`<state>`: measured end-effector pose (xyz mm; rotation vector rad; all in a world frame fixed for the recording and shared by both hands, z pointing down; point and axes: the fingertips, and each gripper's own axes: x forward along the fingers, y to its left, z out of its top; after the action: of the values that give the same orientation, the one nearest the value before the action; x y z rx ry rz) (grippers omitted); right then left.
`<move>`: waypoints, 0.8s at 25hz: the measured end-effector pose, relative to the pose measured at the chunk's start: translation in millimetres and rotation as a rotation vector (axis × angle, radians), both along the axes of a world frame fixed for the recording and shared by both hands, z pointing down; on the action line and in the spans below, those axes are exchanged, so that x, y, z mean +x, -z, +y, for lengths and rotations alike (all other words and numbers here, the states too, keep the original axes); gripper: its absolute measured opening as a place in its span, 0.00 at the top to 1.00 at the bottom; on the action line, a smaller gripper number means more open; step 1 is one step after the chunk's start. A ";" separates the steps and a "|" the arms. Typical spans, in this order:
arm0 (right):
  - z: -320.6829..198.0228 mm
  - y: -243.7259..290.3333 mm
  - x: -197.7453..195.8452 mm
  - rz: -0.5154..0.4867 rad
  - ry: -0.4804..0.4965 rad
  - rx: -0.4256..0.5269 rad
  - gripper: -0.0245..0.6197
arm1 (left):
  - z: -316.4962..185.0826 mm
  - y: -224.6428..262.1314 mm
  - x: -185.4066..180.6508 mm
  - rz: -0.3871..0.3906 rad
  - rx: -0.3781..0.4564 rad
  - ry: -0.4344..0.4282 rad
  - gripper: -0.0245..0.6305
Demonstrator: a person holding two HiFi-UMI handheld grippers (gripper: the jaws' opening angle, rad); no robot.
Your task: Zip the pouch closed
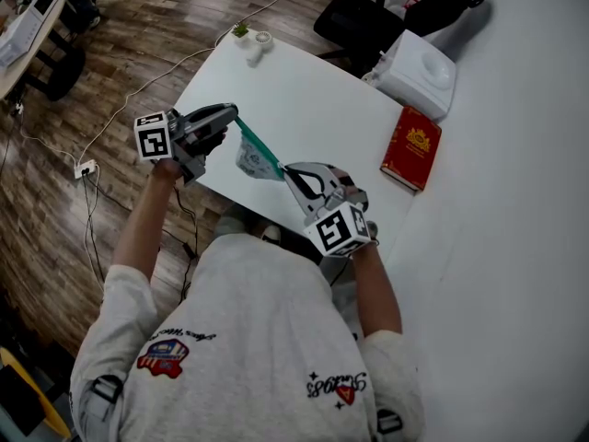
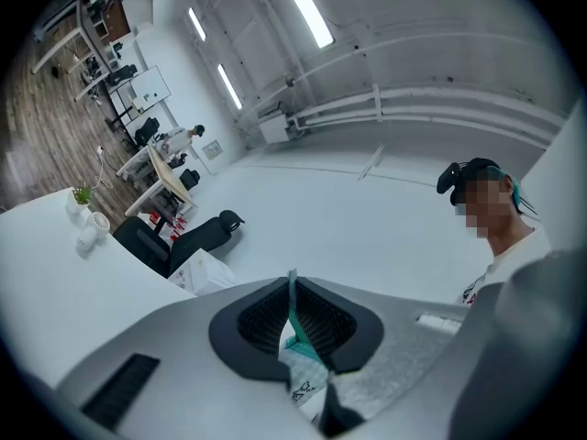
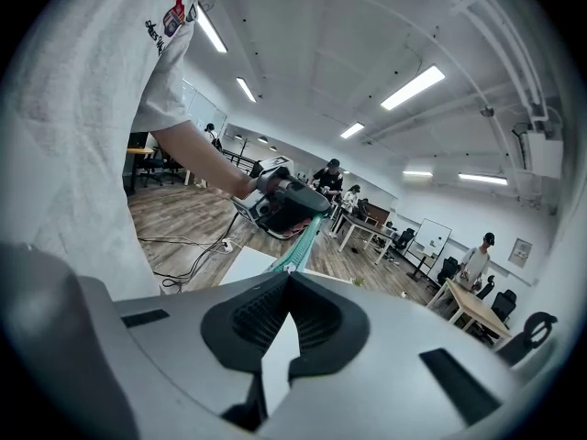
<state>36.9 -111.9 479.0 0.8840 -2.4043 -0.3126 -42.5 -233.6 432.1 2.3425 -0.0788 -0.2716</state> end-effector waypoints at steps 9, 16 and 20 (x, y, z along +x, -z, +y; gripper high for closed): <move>4.5 -4.8 11.8 -0.008 -0.022 -0.016 0.95 | -7.2 -3.7 -9.4 -0.013 0.003 0.054 0.93; 9.0 -16.5 19.1 -0.001 -0.039 -0.029 0.95 | 5.6 0.1 -1.0 -0.049 0.032 0.025 0.93; 7.4 -23.8 23.8 -0.015 -0.066 -0.050 0.95 | 13.8 4.6 5.2 -0.085 0.078 0.031 0.93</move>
<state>60.7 -104.5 502.8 0.9442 -2.3804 -0.2196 -37.2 -219.8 427.5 2.4314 -0.1482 -0.1935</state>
